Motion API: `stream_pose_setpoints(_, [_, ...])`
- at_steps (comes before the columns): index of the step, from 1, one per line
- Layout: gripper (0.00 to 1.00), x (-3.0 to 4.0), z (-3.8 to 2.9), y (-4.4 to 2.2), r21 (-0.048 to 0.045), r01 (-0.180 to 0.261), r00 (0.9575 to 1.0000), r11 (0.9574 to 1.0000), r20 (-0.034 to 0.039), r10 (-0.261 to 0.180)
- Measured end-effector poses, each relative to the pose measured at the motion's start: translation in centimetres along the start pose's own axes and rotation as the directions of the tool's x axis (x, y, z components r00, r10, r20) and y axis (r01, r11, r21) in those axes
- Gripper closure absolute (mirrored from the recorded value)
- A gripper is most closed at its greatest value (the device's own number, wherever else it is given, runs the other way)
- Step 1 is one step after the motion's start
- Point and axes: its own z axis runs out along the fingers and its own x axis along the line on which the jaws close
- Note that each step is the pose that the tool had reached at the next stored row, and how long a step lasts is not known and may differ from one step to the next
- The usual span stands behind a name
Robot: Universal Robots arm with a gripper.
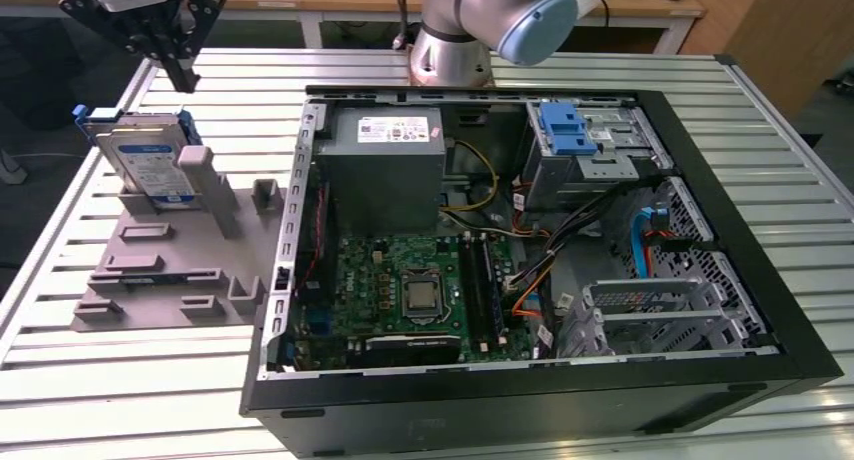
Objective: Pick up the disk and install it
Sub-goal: 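Reach for the disk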
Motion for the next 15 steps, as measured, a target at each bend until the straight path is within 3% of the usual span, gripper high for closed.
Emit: stream_pose_setpoints(15, [0.89,2.45,0.48,-0.13,0.0004,0.0,1.0,1.0,-0.0042,0.0])
